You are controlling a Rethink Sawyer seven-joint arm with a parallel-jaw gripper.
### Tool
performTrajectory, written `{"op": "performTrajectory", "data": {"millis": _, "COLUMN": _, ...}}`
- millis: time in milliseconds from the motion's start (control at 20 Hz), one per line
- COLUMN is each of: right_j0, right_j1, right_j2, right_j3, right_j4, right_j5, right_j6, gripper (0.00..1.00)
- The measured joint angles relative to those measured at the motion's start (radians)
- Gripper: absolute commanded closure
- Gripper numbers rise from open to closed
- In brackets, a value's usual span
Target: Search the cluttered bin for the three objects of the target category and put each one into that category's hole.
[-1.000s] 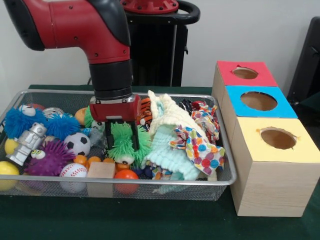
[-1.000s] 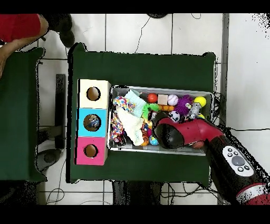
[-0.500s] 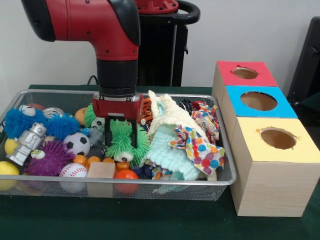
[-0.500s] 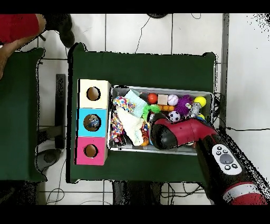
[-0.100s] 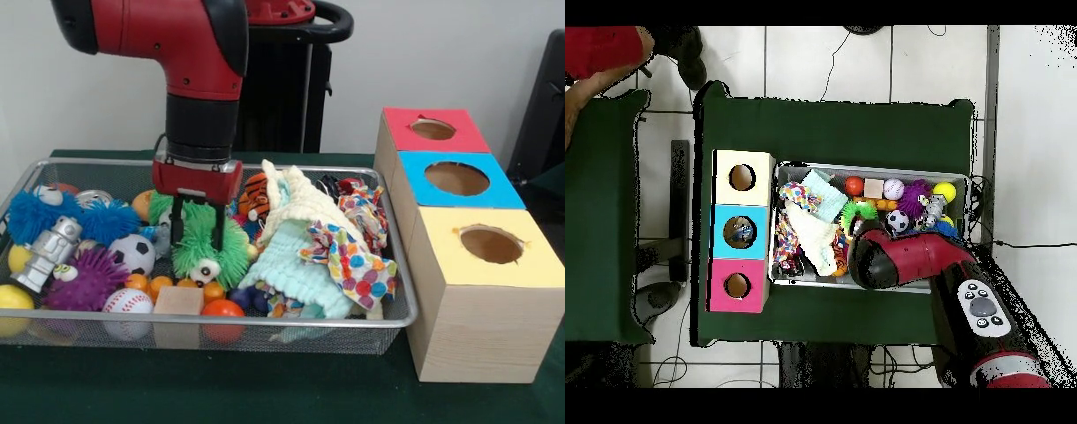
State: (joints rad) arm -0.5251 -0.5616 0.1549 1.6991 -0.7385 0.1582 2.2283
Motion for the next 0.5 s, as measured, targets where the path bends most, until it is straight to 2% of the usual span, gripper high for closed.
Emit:
{"op": "performTrajectory", "data": {"millis": 250, "right_j0": 0.046, "right_j1": 0.002, "right_j2": -0.093, "right_j3": -0.006, "right_j4": 0.009, "right_j5": -0.041, "right_j6": 0.000, "gripper": 1.00}}
{"op": "performTrajectory", "data": {"millis": 500, "right_j0": 0.068, "right_j1": 0.008, "right_j2": -0.139, "right_j3": -0.006, "right_j4": 0.032, "right_j5": -0.070, "right_j6": 0.000, "gripper": 1.00}}
